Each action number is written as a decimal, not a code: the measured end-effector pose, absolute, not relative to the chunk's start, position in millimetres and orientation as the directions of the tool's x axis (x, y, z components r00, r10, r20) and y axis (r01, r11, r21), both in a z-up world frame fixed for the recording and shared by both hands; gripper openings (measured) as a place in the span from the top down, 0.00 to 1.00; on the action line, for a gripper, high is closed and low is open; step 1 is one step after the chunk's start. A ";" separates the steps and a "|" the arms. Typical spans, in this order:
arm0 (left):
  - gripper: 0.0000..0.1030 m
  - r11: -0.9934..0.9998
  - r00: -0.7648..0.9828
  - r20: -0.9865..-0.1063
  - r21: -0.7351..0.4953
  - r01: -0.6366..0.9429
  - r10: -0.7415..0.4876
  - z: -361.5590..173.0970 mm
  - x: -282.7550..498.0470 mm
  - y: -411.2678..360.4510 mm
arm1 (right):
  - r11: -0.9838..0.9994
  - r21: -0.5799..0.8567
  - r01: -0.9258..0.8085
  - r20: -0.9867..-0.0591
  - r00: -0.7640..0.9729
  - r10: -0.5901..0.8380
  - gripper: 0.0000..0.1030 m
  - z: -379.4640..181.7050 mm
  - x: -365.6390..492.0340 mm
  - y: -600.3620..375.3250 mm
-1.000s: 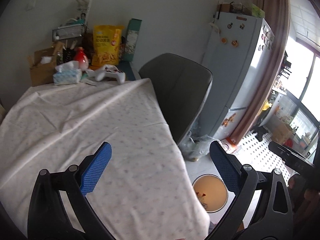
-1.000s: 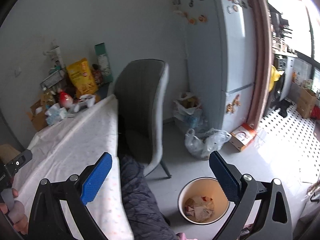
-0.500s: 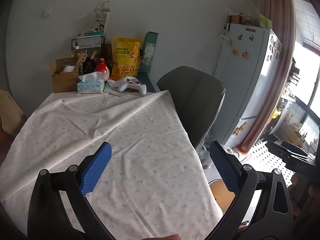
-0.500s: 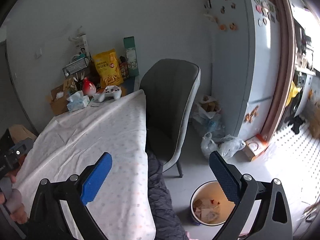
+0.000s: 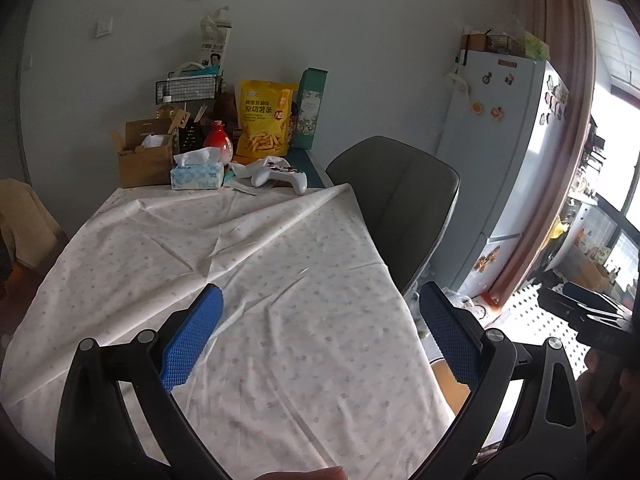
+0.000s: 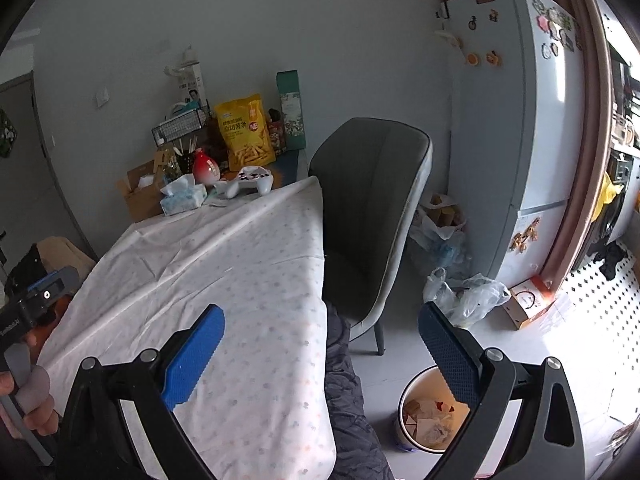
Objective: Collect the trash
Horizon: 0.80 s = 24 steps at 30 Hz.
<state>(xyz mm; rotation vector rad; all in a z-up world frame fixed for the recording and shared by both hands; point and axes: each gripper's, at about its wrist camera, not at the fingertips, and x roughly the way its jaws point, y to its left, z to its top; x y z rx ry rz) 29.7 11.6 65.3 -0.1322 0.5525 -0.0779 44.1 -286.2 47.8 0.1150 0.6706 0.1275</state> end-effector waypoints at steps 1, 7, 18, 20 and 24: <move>0.06 0.989 0.849 -0.518 -0.143 0.038 -0.107 66.2 28.8 11.4 | 0.986 0.147 -0.076 -0.612 0.776 0.152 0.08 47.5 43.1 -287.5; 0.06 0.990 0.861 -0.499 -0.139 0.033 -0.099 71.0 20.7 9.9 | 0.984 0.157 -0.081 -0.617 0.770 0.162 0.08 45.9 41.3 -292.0; 0.06 0.988 0.864 -0.494 -0.153 0.027 -0.100 71.9 17.7 10.3 | 0.985 0.136 -0.104 -0.627 0.761 0.167 0.08 41.9 39.2 -294.2; 0.06 0.987 0.863 -0.496 -0.156 0.025 -0.100 71.4 17.4 10.8 | 0.985 0.137 -0.102 -0.629 0.760 0.166 0.08 41.3 40.0 -294.9; 0.06 0.987 0.861 -0.499 -0.160 0.021 -0.100 70.1 16.9 11.9 | 0.985 0.139 -0.103 -0.630 0.758 0.168 0.08 40.2 41.2 -295.7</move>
